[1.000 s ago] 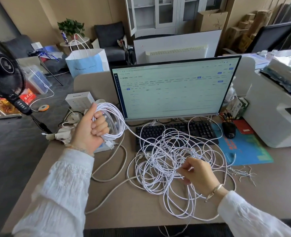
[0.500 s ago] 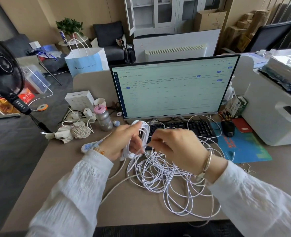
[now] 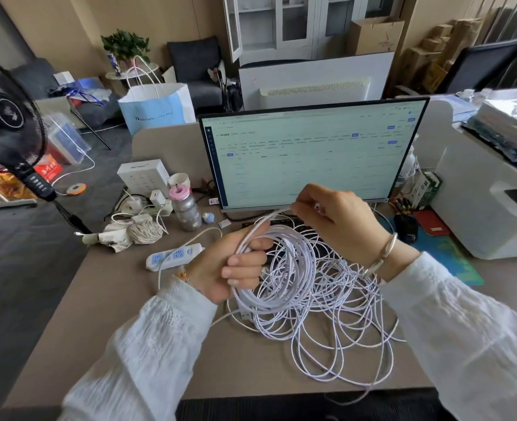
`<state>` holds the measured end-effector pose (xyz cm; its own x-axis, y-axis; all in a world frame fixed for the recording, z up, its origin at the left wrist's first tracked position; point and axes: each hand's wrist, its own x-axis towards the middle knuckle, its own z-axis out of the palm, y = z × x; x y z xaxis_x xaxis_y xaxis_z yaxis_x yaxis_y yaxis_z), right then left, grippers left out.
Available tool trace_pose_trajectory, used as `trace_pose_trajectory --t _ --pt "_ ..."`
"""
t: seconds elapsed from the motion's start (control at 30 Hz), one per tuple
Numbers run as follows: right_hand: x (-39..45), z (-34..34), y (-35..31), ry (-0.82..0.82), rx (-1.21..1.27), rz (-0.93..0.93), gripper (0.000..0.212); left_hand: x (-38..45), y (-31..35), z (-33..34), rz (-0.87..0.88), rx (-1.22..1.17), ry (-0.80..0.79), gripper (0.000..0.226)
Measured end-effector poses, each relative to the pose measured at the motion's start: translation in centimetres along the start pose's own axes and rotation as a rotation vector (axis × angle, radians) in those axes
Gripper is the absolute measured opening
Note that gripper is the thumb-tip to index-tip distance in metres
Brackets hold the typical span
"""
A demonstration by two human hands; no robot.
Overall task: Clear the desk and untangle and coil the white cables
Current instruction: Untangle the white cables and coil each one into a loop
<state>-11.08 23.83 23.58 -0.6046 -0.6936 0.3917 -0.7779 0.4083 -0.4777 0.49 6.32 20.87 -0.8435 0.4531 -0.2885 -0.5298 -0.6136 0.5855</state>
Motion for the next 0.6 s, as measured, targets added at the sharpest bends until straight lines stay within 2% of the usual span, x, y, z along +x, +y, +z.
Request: trace_pose_trajectory --t 0.07,0.2,0.27,0.37,0.5,0.6 --pt "-0.5 0.4 0.1 -0.050 0.027 0.040 0.017 0.1 0.0 0.1 0.019 -0.029 0.003 0.036" --pt "-1.5 0.8 0.0 -0.060 0.054 0.036 0.011 0.4 -0.3 1.1 0.042 0.152 0.292 0.051" --pt "-1.5 0.5 -0.2 -0.033 0.043 0.007 0.010 0.6 -0.7 1.3 0.029 0.198 0.364 0.049" --pt "-1.3 0.0 -0.8 -0.020 0.041 -0.066 0.027 0.7 -0.9 1.7 -0.014 0.177 0.352 0.038" --pt "-1.3 0.2 -1.0 -0.227 -0.137 -0.043 0.061 0.5 -0.8 2.1 -0.008 0.120 0.283 0.032" --pt "-1.7 0.7 -0.4 -0.356 -0.243 -0.051 0.066 0.3 -0.8 1.9 -0.037 0.102 0.283 0.037"
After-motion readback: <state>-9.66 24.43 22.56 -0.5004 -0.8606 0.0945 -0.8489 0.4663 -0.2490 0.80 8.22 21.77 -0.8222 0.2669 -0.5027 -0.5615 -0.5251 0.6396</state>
